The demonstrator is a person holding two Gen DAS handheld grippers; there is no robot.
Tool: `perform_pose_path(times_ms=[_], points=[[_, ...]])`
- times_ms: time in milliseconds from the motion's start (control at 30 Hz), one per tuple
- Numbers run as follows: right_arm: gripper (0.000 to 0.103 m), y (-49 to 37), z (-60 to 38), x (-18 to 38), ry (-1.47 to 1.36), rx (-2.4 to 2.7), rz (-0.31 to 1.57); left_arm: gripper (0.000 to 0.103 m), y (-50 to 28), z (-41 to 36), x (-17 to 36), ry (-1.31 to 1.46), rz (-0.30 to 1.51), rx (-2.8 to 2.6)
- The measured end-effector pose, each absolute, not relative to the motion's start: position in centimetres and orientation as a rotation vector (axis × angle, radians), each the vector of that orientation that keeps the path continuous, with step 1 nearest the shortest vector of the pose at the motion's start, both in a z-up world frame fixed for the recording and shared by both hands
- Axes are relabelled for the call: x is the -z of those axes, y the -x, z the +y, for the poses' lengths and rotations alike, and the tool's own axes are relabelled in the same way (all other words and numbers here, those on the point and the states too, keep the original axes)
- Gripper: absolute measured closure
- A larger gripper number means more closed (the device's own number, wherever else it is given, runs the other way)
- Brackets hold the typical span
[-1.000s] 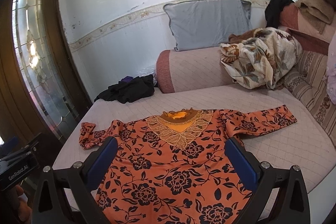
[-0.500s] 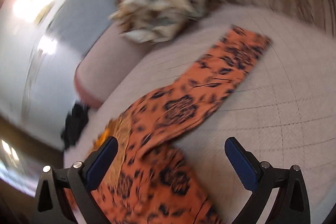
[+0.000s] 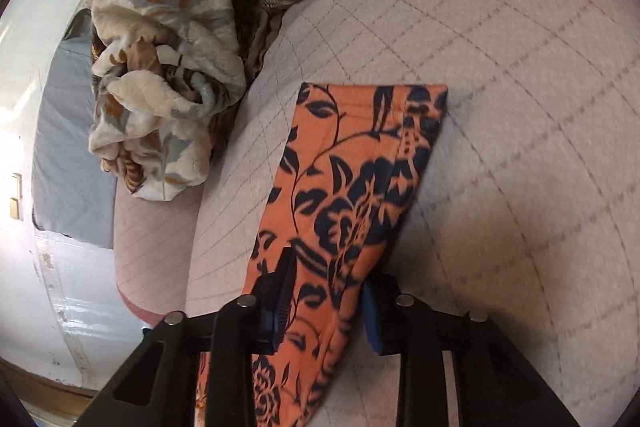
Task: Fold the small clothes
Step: 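Grasp the blouse sleeve cuff with the right gripper and fold it across the body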
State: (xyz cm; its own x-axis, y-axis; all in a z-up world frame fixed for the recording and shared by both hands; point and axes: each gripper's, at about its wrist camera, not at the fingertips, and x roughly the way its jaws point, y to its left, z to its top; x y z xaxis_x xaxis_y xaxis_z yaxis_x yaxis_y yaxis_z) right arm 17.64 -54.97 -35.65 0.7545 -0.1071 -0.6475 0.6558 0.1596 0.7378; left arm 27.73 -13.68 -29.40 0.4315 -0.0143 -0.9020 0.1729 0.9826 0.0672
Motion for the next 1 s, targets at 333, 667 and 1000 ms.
perform_pose_path(times_ms=[333, 667, 1000], points=[[0.097, -19.4, -51.3, 29.8, -1.197, 0.473, 0.347, 0.000, -27.4, -13.4, 29.3, -0.160, 1.117, 0.151], [0.097, -25.7, -34.7, 19.6, -1.024, -0.054, 0.340, 0.000, -26.7, -3.9, 22.9, -0.080, 0.922, -0.153], [0.079, -35.9, -16.9, 26.8, -0.887, -0.360, 0.770, 0.000, -29.0, 1.9, 22.2, -0.001, 0.921, -0.295]])
